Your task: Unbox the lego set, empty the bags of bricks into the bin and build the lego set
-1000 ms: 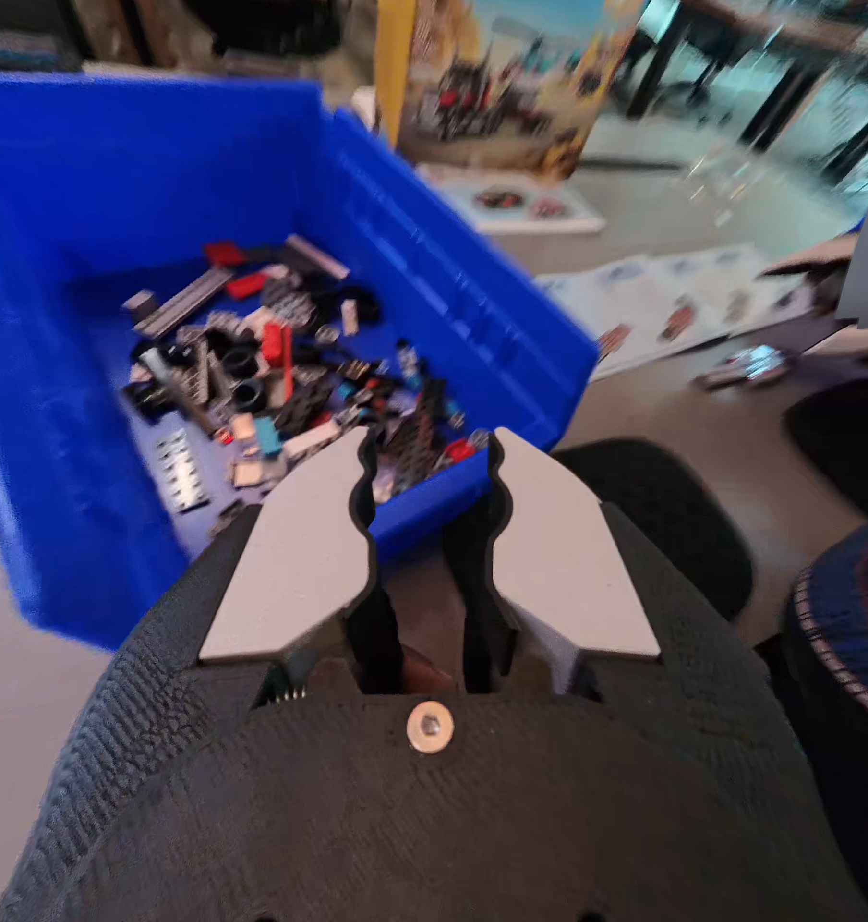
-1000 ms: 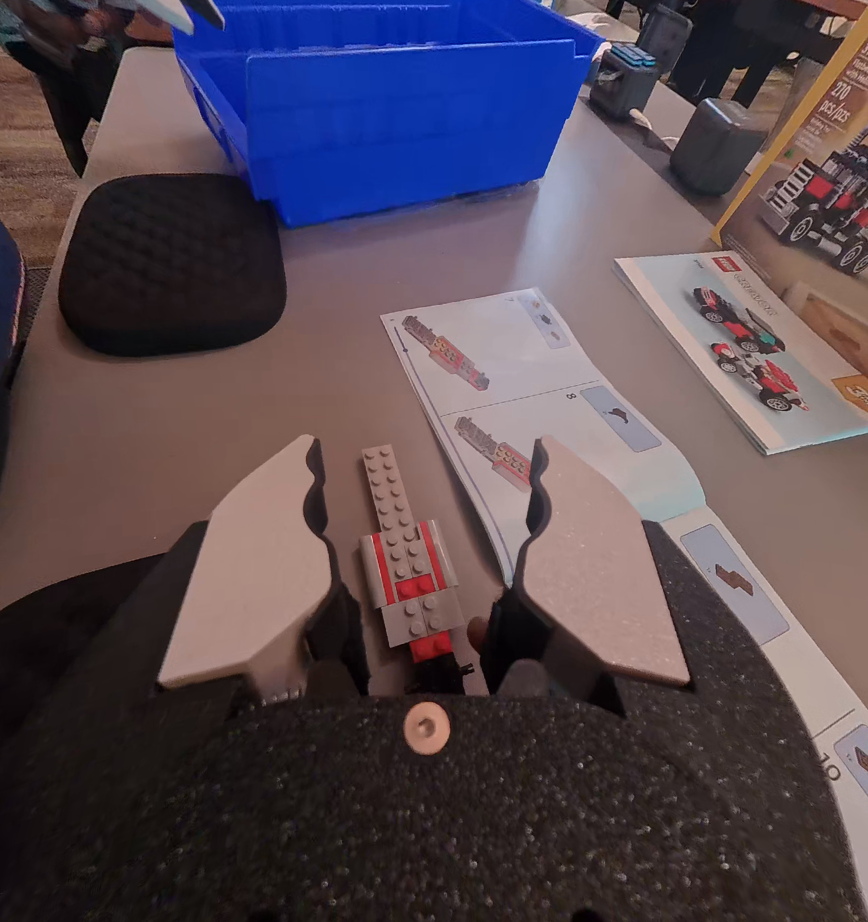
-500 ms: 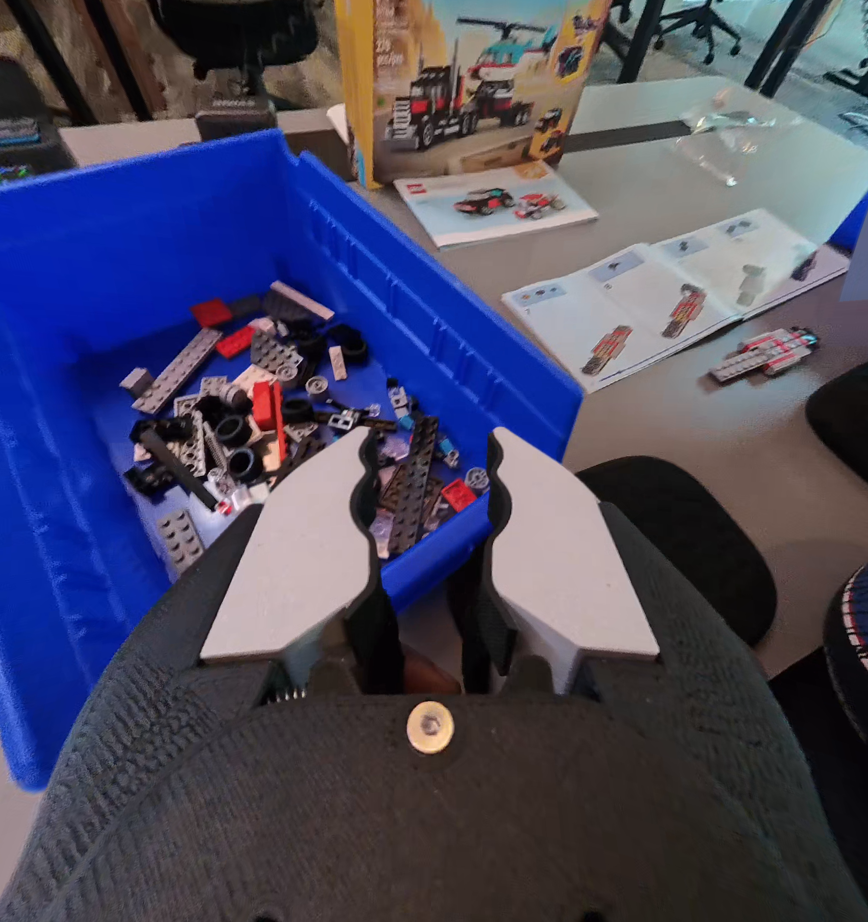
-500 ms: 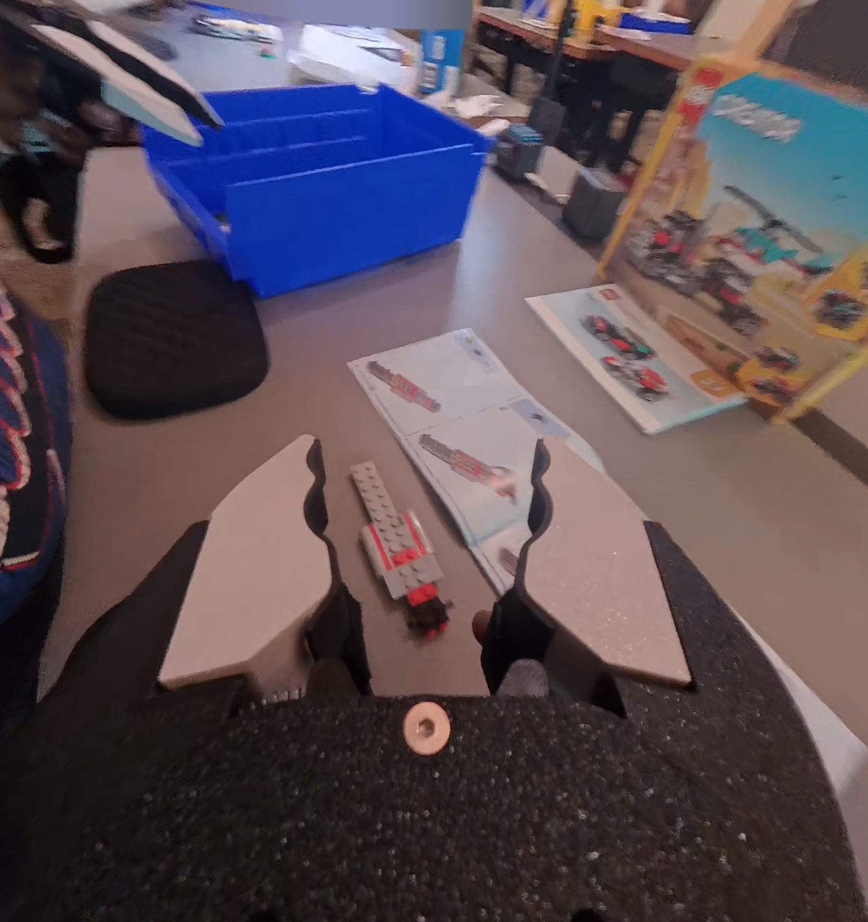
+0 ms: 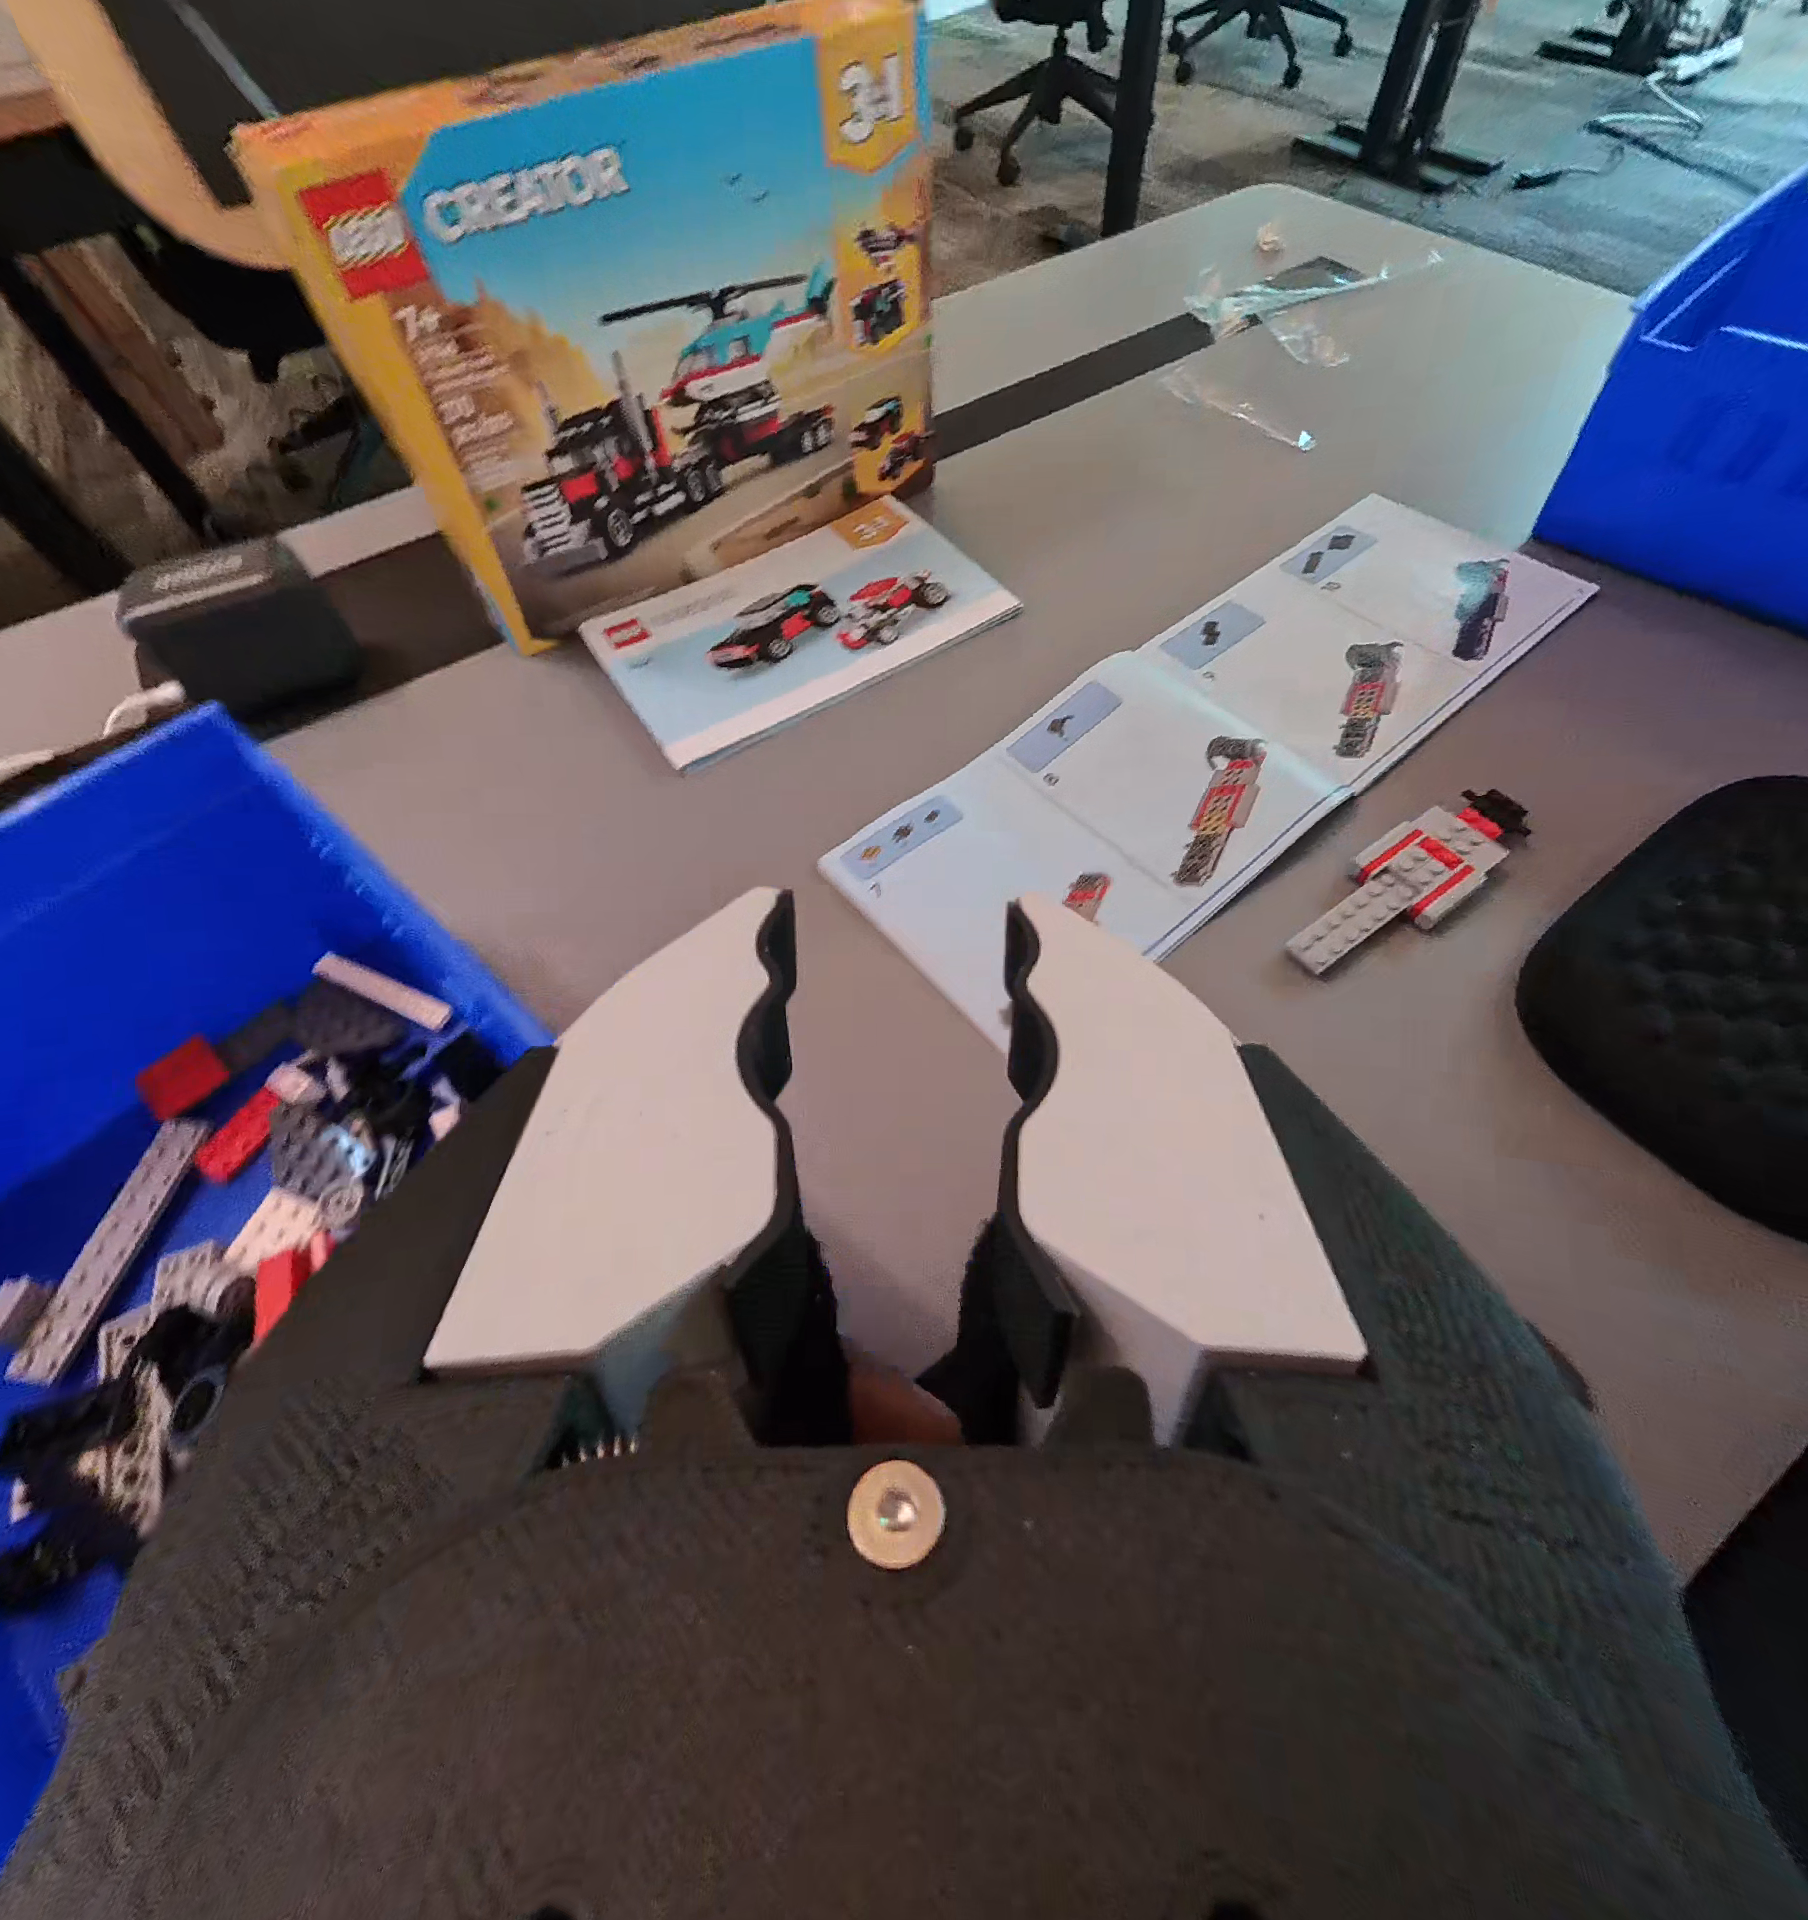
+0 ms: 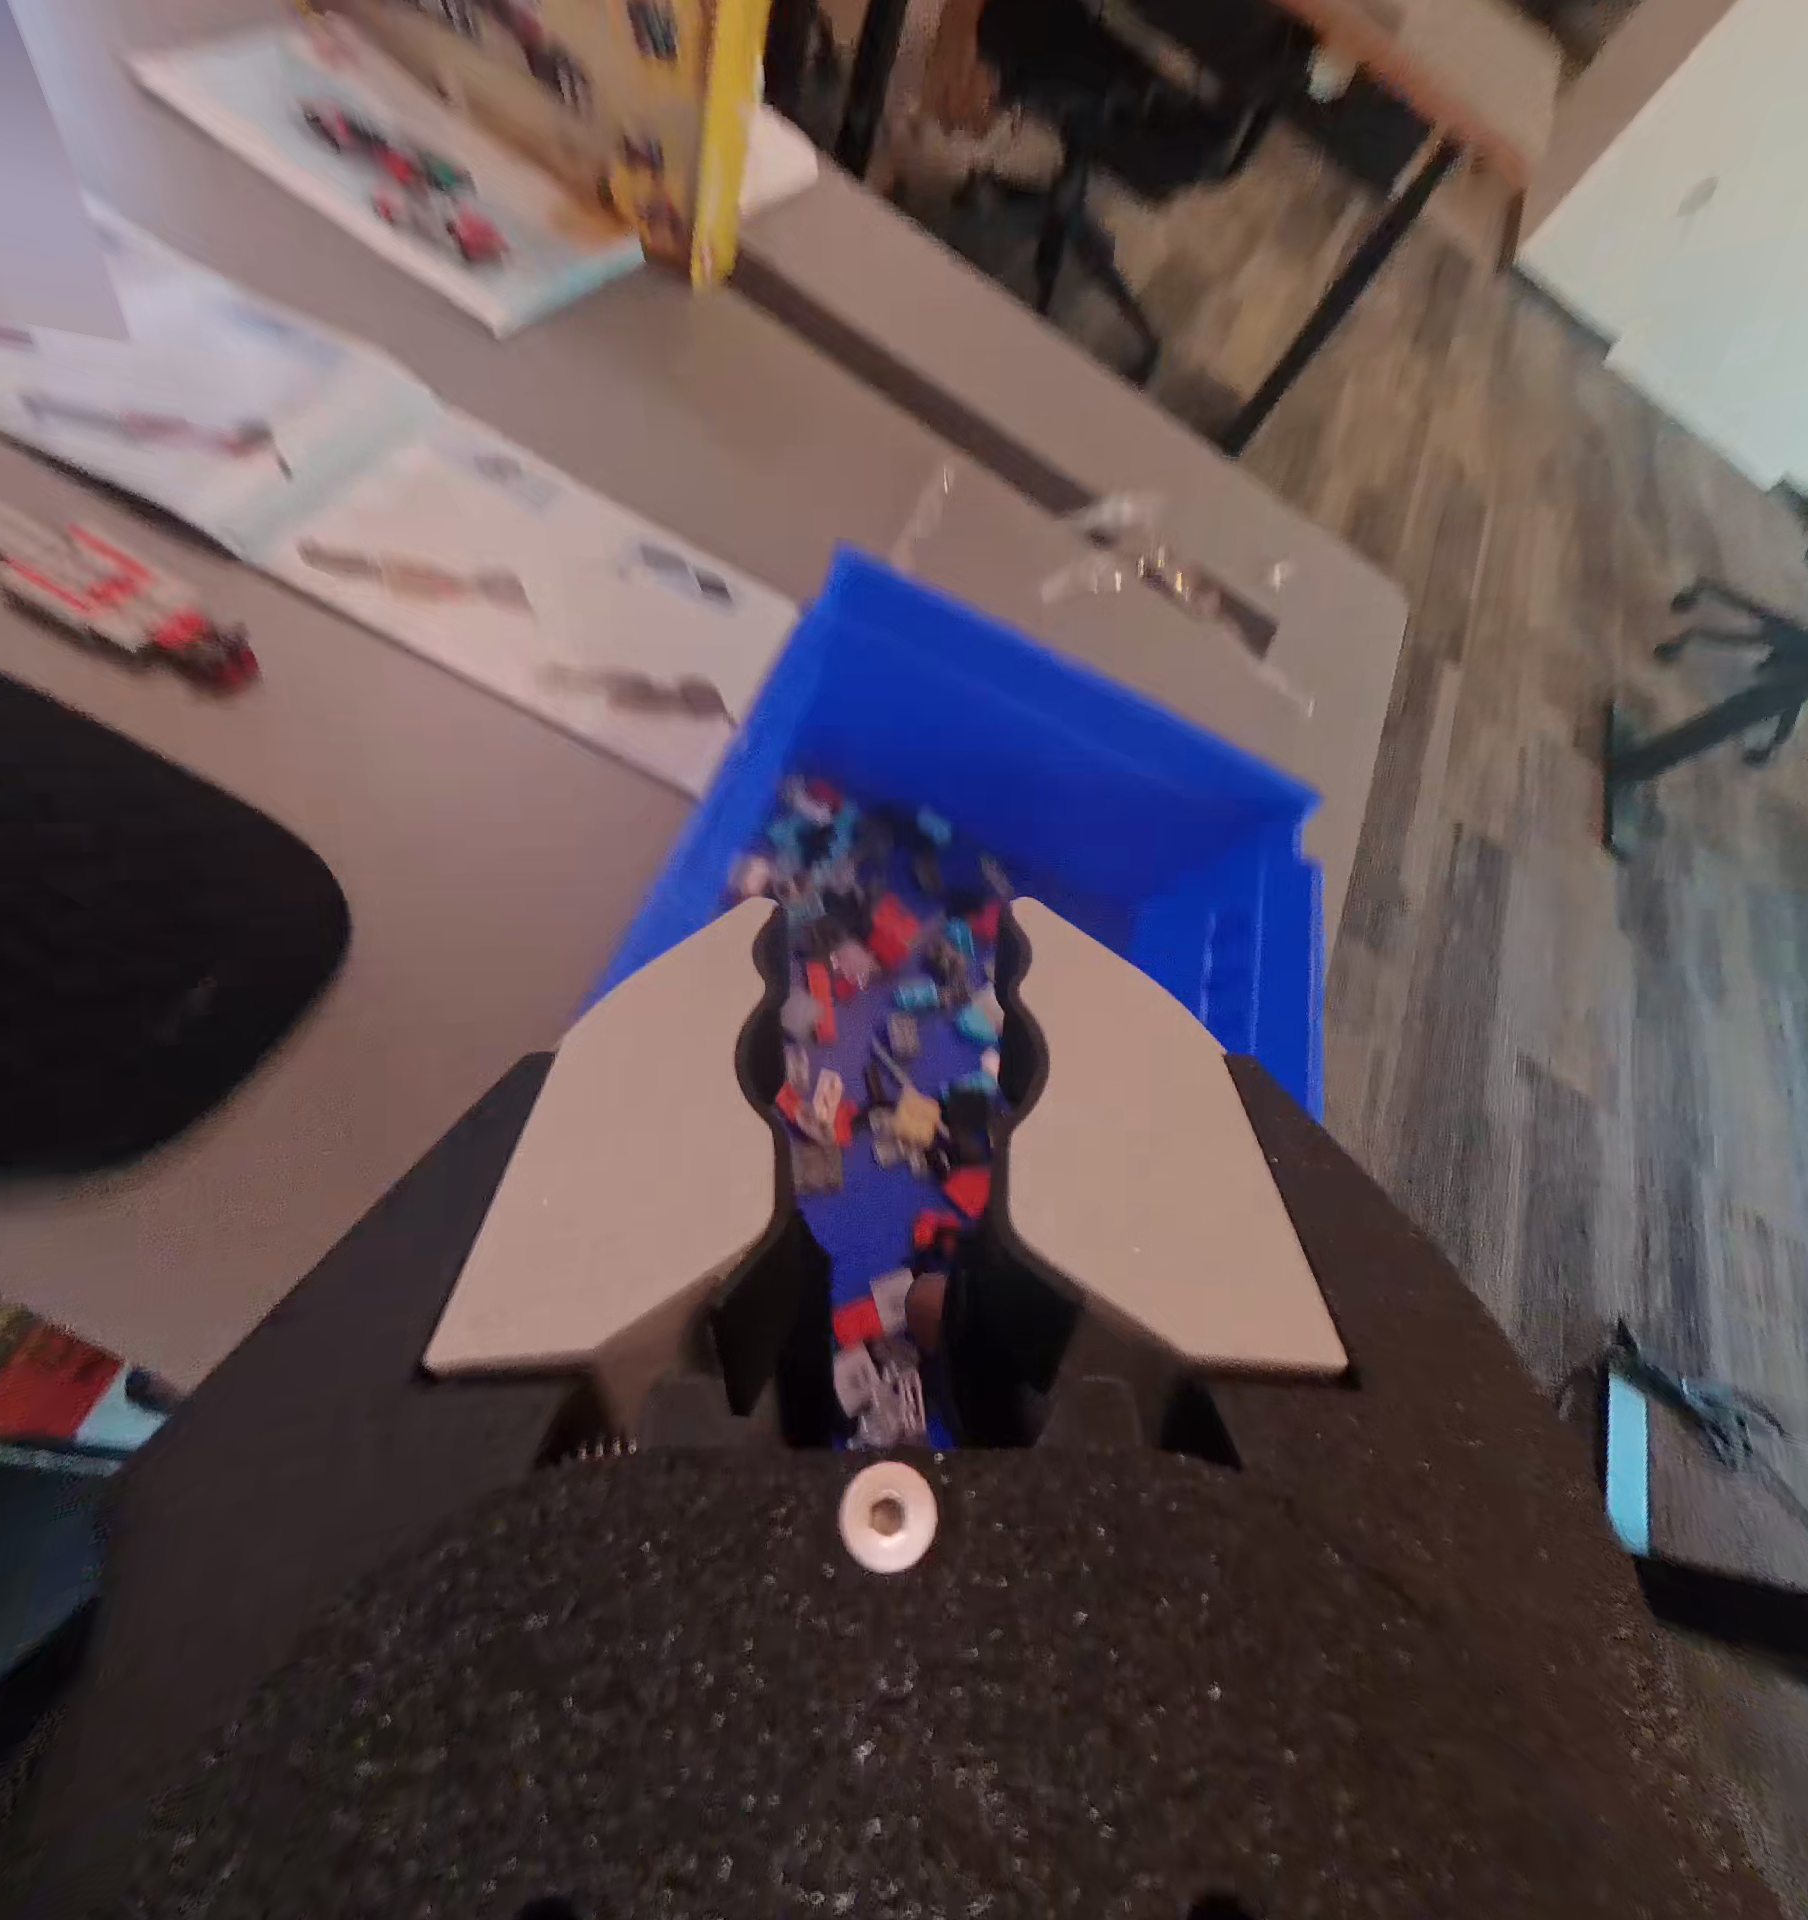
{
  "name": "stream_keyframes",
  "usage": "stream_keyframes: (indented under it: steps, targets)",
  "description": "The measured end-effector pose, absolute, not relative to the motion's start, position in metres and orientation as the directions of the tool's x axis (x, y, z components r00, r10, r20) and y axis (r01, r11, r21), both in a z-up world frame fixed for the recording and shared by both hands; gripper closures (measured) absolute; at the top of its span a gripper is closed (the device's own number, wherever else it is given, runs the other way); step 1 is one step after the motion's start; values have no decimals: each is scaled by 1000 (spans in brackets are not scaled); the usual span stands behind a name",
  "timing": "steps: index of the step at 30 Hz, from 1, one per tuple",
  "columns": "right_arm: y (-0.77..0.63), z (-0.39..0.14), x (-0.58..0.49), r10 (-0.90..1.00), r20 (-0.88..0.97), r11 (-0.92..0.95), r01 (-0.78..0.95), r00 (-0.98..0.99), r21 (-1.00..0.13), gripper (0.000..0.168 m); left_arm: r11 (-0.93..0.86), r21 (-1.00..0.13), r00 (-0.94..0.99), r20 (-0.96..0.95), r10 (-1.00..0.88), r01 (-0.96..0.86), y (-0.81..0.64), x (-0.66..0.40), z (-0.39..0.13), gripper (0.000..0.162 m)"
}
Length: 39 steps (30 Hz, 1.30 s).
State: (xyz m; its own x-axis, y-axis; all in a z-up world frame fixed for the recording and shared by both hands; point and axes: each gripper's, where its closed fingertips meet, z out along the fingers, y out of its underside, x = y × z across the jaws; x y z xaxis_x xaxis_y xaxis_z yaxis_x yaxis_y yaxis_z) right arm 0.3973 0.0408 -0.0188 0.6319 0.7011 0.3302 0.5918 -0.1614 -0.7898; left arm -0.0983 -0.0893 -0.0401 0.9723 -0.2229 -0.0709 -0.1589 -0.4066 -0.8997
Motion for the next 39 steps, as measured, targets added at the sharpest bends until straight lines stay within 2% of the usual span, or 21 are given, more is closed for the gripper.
stream_keyframes:
  steps: [5,10,13,17,20,28,33,35,39]
  targets:
    - [43,-53,443,723,264,-270,613,638,-743,134,-403,-893,956,-88,-281,-200,-68,-57,-35,125]
    - [48,-89,463,756,216,-316,633,618,-707,148,-435,-871,941,-82,-328,-228,-48,-26,-36,125]
    - [57,-109,457,782,145,-357,626,606,-693,147,-442,-851,927,-122,-356,-282,-34,-13,-33,125]
    - [73,-146,447,729,-25,-565,579,684,-588,143,-426,-847,909,-145,-392,-319,-21,7,-32,125]
    - [79,-162,442,719,-65,-605,578,692,-548,148,-435,-841,903,-133,-409,-321,-17,16,-39,125]
    - [86,-180,440,697,-74,-651,586,714,-483,142,-452,-841,904,-94,-417,-296,-15,15,-53,125]
    - [84,-187,436,696,-101,-668,590,711,-454,151,-449,-842,890,-77,-448,-299,-21,13,-64,125]
    - [85,-182,438,701,-65,-649,598,710,-470,151,-443,-845,877,-60,-477,-299,-23,15,-68,125]
    - [85,-139,425,723,1,-561,588,691,-583,151,-432,-834,782,1,-624,-343,-30,29,-90,123]
